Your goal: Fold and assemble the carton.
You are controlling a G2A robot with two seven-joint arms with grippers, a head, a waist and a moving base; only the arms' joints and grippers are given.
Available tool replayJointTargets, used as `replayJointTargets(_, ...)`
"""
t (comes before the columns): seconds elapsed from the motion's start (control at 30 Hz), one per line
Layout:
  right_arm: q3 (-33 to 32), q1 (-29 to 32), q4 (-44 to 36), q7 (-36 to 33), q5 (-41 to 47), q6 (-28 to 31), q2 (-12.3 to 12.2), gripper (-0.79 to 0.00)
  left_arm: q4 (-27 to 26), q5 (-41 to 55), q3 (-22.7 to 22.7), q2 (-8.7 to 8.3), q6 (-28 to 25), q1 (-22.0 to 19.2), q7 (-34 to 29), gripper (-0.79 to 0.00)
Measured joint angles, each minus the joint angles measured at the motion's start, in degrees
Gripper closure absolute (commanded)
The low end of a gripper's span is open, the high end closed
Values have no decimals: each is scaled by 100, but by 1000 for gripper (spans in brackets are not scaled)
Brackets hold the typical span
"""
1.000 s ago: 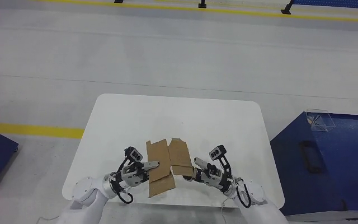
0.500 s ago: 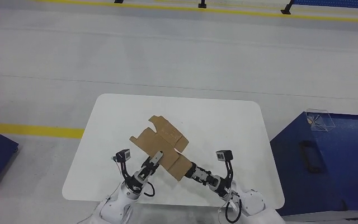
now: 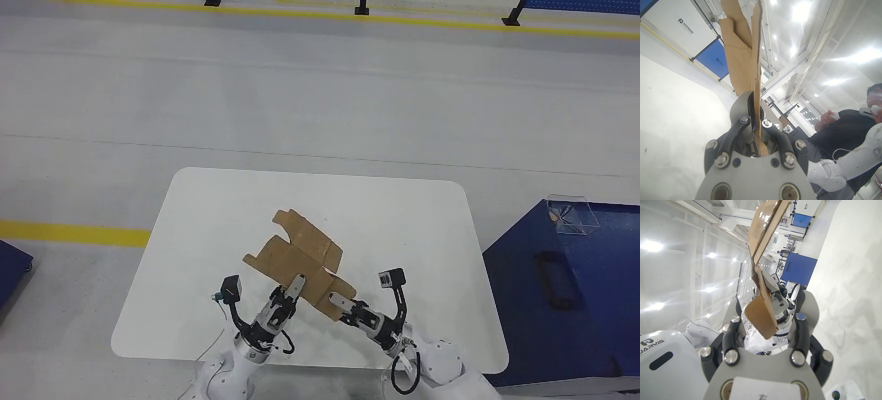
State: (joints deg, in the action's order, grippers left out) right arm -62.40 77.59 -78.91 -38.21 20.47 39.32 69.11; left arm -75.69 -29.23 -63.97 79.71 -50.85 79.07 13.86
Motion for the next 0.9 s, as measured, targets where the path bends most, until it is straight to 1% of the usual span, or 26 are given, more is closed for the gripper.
replayJointTargets(0.03,4,-4,8,0,4,-5,2,0,16,-9,1,3,-10,-7,15,-129)
replayJointTargets(0.07,6,-6,13,0,9,-8,3,0,27,-13,0,4,-16,-10,23,-231)
replayJointTargets(0.1,8,-7,17,0,16,-9,4,0,37,-17,-4,5,-21,-10,30,-363)
replayJointTargets(0.13,8,-8,21,-1,21,-14,5,0,46,-15,-12,6,-31,-8,39,-785)
replayJointTargets(0.3,-32,-4,-5,-24,13,-45,-5,0,39,266,-73,-5,-164,38,1,-785)
replayJointTargets(0.4,-104,29,-100,-72,-25,-67,-26,0,99,1067,-143,-54,-297,61,-404,-785)
replayJointTargets(0.5,-220,107,-274,-218,-139,-138,-72,0,108,2662,-407,-179,-42,-40,-1313,-785)
replayJointTargets(0.53,-284,148,-361,-296,-241,-176,-99,0,75,3360,-635,-254,177,-90,-1733,-785)
replayJointTargets(0.63,-410,276,-626,-550,-597,-299,-168,0,-46,4845,-1354,-435,796,-163,-2659,-785)
replayJointTargets(0.73,-517,402,-905,-775,-1070,-468,-236,0,-272,5859,-1826,-546,1275,-103,-3536,-785)
replayJointTargets(0.77,-534,443,-995,-838,-1200,-522,-253,0,-356,6053,-1907,-569,1360,-85,-3771,-785)
replayJointTargets(0.83,-575,536,-1212,-965,-1480,-623,-292,0,-533,6370,-1958,-603,1586,-73,-4319,-785)
replayJointTargets(0.9,-613,619,-1383,-1029,-1701,-681,-322,0,-659,6599,-1892,-618,1852,-87,-4789,-785)
